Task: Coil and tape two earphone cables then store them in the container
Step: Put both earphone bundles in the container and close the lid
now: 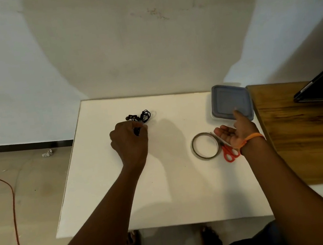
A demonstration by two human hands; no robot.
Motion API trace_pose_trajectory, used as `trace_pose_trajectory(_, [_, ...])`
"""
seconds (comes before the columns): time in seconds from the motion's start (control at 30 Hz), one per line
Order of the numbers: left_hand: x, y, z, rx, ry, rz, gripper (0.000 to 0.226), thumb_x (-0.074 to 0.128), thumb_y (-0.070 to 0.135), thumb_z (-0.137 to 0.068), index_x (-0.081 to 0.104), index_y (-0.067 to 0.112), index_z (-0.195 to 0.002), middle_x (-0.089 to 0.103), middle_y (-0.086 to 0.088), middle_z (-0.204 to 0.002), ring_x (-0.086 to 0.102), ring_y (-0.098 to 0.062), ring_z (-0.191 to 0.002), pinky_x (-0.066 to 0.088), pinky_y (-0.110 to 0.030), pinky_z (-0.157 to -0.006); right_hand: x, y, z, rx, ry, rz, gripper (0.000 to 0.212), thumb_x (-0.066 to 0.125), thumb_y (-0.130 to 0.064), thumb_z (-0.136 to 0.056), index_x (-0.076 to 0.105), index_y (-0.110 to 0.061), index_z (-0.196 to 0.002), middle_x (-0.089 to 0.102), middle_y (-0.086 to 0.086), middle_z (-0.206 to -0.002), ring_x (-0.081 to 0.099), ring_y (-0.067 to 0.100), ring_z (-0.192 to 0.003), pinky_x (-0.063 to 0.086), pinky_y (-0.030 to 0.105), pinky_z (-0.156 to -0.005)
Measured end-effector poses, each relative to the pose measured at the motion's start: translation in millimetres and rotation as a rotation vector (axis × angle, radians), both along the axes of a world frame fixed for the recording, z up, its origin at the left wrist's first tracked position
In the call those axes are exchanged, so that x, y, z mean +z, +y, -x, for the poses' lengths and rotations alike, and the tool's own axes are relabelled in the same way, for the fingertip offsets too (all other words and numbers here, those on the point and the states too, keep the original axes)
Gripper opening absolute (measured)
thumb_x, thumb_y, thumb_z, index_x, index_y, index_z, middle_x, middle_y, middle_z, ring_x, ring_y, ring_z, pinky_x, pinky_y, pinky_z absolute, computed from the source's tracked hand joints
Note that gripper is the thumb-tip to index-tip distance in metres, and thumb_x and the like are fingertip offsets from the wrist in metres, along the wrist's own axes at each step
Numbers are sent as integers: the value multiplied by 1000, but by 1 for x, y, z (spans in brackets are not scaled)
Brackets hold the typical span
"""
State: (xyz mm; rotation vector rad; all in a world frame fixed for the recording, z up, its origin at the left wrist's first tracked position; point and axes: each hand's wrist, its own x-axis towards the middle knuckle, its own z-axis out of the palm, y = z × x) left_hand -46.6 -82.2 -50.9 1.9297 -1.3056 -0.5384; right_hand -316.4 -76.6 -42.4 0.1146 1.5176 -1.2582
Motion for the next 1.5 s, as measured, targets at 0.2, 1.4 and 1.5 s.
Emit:
trace_pose_trajectory(0.2, [2,14,20,-140,105,48,1,69,22,-84,69,22,-84,65,7,-89,58,-11,-83,39,-13,-82,-19,-7,20,9,111,42,43,56,-25,-96,44,-4,-131,60,20,-90,64,31,-79,56,39,-55])
trace_pose_trajectory(1.4, [10,54,9,-1053,-517,-393,106,76,59,-68,14,41,-152,33,-3,-141,35,-27,-125,33,-44,-94,3,74,-76,1201,689,67,60,81,-14,-74,54,-11,-127,64,7,-101,66,25,-89,61,38,-69])
trace_pose_trajectory(1.5, [14,50,14,-1067,-541,-448,107,78,58,-66,14,43,-151,34,-4,-138,34,-29,-124,35,-47,-94,-2,77,-75,1179,642,40,59,81,-13,-75,55,-13,-127,66,9,-98,68,28,-87,61,44,-71])
